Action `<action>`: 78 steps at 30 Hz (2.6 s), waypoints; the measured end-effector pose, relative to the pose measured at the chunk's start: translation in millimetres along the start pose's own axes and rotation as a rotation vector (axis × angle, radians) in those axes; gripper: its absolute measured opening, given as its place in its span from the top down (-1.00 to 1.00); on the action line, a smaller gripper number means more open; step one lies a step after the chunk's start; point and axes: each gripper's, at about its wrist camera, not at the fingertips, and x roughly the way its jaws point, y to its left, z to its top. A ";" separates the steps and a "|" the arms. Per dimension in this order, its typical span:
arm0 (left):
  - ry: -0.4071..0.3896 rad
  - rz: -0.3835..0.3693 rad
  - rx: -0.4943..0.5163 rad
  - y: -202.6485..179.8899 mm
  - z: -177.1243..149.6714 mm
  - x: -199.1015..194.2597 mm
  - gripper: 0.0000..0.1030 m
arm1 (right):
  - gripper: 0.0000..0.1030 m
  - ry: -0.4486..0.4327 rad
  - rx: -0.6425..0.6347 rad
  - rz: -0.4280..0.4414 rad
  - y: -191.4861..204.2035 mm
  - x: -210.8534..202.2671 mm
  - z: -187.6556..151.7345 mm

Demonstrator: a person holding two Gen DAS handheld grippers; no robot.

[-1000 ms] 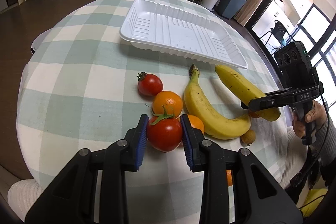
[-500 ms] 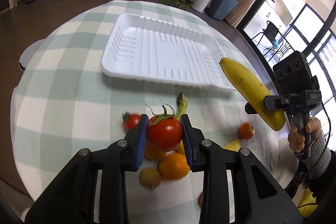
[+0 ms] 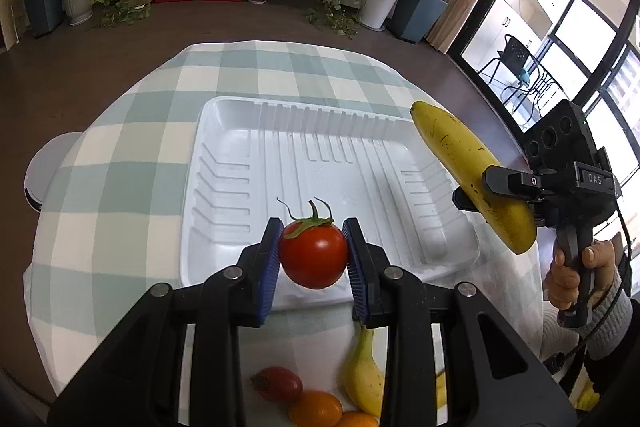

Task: Organize fruits
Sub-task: 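Carry the banana and tomato over the white tray with both grippers, then open both grippers to drop the banana and tomato into the tray, then grasp the second yellow banana with the right gripper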

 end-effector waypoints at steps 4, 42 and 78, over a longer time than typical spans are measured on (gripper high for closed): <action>0.000 0.046 0.024 3.4 16.9 20.0 0.44 | 0.26 -0.022 0.017 -0.044 -11.5 10.7 15.7; 0.036 0.099 -0.090 16.9 -119.2 -38.1 0.44 | -0.25 0.157 -0.627 -0.463 69.3 26.5 -149.0; 0.089 0.081 -0.141 19.2 -112.2 8.8 0.39 | -0.21 0.361 -0.929 -0.732 62.2 108.0 -206.1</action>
